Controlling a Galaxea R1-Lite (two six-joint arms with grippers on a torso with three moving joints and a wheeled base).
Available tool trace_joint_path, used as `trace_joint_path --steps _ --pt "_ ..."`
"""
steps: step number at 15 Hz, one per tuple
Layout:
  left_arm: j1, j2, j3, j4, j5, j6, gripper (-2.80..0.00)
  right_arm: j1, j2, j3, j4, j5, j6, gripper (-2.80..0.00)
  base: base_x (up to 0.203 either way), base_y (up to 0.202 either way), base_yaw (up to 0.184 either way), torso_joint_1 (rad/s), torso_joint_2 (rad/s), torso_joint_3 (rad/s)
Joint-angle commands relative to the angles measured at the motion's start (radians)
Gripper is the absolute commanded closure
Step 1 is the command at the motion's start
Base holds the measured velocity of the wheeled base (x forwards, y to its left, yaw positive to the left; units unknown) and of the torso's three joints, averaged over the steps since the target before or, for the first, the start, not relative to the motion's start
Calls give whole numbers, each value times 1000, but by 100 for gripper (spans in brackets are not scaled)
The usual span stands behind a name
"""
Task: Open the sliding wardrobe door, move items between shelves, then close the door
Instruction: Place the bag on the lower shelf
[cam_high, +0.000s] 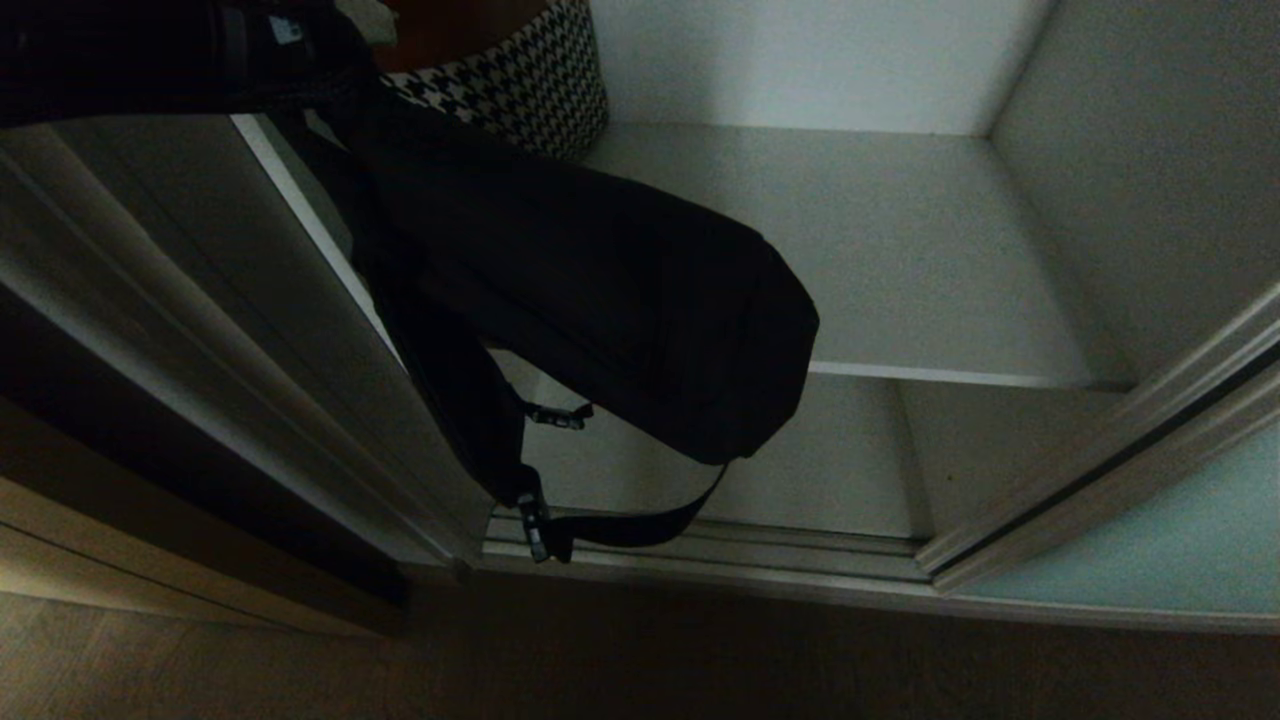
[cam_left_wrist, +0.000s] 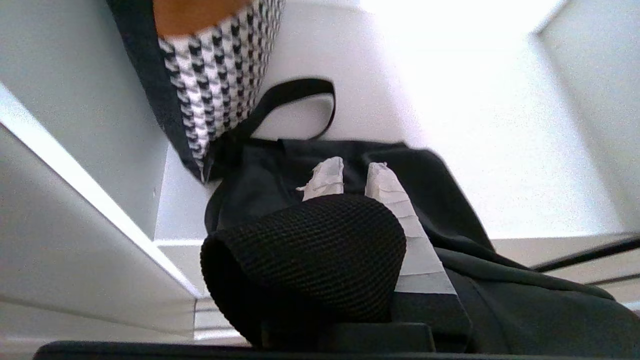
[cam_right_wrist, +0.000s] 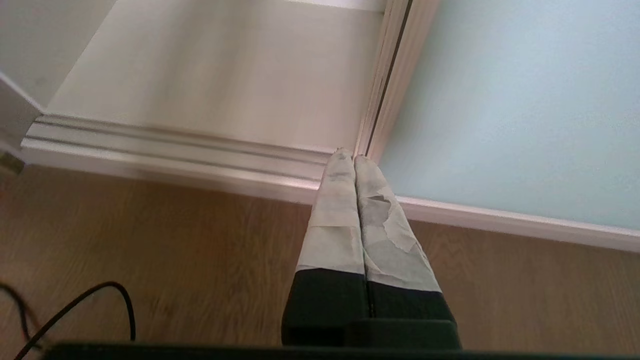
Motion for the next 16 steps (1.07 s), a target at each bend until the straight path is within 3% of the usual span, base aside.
trace_joint_path --steps 1,9,16 --pt "-1 25 -10 2 3 0 0 0 -2 0 0 0 0 0 -94 0 0 7 2 -3" --pt "-2 28 -5 -10 -8 -7 0 0 -2 0 0 0 0 0 -188 0 -1 1 0 1" --pt "-4 29 40 -64 -18 -5 0 0 -2 0 0 0 0 0 -15 0 -1 0 1 1"
